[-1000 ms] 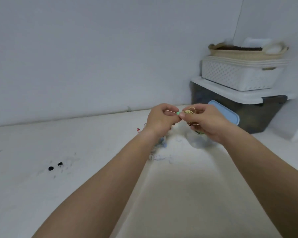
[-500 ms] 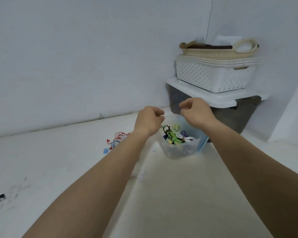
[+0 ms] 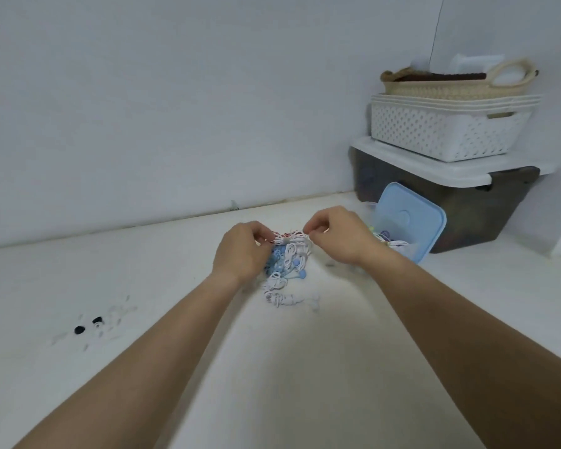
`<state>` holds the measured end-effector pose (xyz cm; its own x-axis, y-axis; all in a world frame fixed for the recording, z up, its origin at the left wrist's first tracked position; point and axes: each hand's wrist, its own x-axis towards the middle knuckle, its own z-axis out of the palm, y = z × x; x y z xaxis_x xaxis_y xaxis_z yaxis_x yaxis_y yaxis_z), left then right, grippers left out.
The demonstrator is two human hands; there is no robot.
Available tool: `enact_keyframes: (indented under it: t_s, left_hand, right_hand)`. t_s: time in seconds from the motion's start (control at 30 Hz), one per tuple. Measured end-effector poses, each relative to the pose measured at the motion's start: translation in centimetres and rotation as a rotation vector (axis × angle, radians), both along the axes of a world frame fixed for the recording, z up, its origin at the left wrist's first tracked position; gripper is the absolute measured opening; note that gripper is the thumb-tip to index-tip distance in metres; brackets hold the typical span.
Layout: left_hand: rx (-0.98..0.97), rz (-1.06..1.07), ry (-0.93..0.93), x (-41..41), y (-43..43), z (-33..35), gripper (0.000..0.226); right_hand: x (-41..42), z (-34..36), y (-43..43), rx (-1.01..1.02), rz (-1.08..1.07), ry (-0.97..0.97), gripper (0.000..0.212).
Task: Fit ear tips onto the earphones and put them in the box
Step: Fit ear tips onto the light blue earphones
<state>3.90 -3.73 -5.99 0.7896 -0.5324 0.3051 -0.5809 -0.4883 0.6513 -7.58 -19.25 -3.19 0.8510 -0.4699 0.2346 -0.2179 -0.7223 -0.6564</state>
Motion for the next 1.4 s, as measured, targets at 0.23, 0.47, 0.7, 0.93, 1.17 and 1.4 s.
enact_keyframes:
  t_s: [0.23, 0.47, 0.7, 0.93, 1.17, 1.4]
  left_hand:
    - [-0.032, -0.025, 0.116, -0.1, 3.1, -3.1, 0.018]
    - [-0.125, -0.138, 0.315, 0.3, 4.8, -3.8, 0.022]
    - [-0.225, -0.166, 0.413, 0.5, 5.6, -4.5, 0.022]
    - [-0.214, -0.133, 0.372, 0.3, 5.7, -5.0, 0.018]
    - [-0.284, -0.038, 0.339, -0.1, 5.8, -4.4, 0.015]
    - [-0.643, -0.138, 0.885, -1.0, 6.7, 0.3, 0.020]
  right_hand:
    - [2.3, -2.2, 4.1, -0.118, 0.054, 0.158, 0.012]
    - [4.0, -4.1, 5.6, -0.139, -0.163, 0.192, 0.031]
    - [5.2, -3.4, 5.3, 0.049, -0.168, 0.107, 0.013]
    - [4.2, -0.8, 4.8, 0.517, -0.093, -0.220, 0.010]
    - [3.7, 2.2, 5.5, 0.767, 0.044, -0.327, 0.010]
    - [4.1, 3.5, 8.1, 0.992, 0.196, -0.319, 0.011]
